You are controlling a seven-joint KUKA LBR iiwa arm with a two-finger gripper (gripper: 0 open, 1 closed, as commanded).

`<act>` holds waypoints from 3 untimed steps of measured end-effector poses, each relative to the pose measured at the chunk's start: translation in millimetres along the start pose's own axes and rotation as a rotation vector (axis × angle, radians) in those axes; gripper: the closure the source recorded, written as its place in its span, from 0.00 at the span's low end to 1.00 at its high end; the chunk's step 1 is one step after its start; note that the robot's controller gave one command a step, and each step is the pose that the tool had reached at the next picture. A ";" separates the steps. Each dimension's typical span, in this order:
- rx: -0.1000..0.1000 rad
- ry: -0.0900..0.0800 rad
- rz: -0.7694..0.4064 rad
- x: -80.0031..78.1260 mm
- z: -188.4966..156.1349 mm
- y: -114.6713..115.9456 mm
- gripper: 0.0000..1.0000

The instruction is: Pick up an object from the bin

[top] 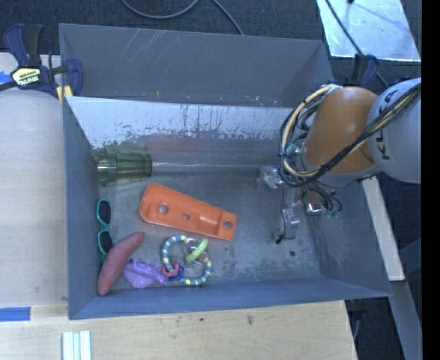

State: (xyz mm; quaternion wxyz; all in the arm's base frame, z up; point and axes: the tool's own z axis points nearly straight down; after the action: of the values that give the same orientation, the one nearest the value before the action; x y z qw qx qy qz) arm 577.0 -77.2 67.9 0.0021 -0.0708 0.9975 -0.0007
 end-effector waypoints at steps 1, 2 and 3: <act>0.006 -0.008 -0.060 -16.4 -3.9 22.1 0.00; 0.001 -0.007 -0.164 -30.8 -3.2 60.1 0.00; 0.005 -0.010 -0.134 5.0 -8.5 104.4 0.00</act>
Offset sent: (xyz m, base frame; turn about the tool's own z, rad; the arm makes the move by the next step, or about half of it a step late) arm 0.0236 0.0738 0.0021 -0.1829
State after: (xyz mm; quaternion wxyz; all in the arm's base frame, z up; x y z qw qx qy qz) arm 557.2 25.5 76.2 0.0072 -0.1374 0.9905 -0.0031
